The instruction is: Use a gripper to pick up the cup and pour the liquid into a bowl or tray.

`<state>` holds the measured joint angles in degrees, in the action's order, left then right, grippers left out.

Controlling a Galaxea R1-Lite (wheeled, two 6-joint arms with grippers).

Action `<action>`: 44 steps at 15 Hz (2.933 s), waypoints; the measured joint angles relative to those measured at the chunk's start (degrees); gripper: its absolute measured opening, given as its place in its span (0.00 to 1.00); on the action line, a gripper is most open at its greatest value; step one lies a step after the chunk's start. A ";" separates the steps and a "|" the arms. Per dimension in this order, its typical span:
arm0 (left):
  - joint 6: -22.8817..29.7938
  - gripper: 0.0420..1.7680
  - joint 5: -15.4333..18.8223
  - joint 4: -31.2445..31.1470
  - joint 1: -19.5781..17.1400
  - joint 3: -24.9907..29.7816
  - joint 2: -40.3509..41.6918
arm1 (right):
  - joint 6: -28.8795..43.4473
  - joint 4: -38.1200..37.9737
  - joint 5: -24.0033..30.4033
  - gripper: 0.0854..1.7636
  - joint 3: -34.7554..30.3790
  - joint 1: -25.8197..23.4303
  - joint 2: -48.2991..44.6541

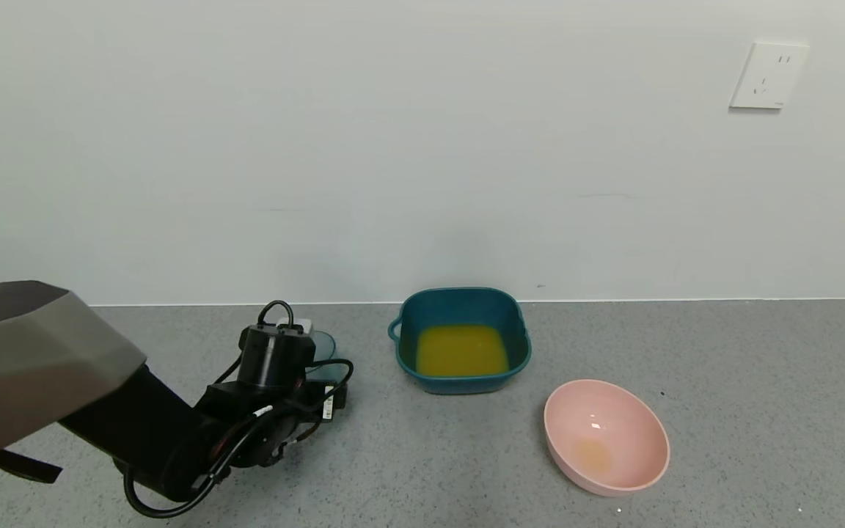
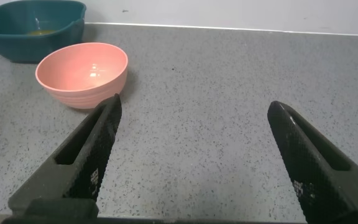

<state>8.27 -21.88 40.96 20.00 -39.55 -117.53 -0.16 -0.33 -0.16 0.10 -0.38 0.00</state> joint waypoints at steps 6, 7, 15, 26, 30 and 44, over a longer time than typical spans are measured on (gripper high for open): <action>-0.44 0.96 -0.30 -0.63 0.09 3.02 5.53 | 0.00 -0.02 -0.02 0.97 0.00 0.00 0.00; -0.52 0.96 -0.35 -0.96 0.09 3.77 6.80 | 0.00 -0.02 -0.02 0.97 0.00 0.00 0.00; -0.50 0.96 -0.30 -7.89 1.79 12.53 22.63 | 0.00 0.00 -0.02 0.97 0.00 0.00 0.00; 0.09 0.97 -4.44 -28.93 6.92 20.75 54.11 | 0.00 -0.02 -0.02 0.97 0.00 0.02 0.00; 0.24 0.97 -5.45 -42.25 7.91 20.92 68.52 | 0.00 0.00 -0.02 0.97 0.00 0.02 0.00; -11.43 0.97 0.85 -62.60 -15.08 19.79 98.51 | 0.00 -0.02 0.00 0.97 0.00 0.02 0.00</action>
<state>-3.17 -21.03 -21.64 4.92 -19.76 -19.02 -0.16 -0.35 -0.16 0.10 -0.35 0.00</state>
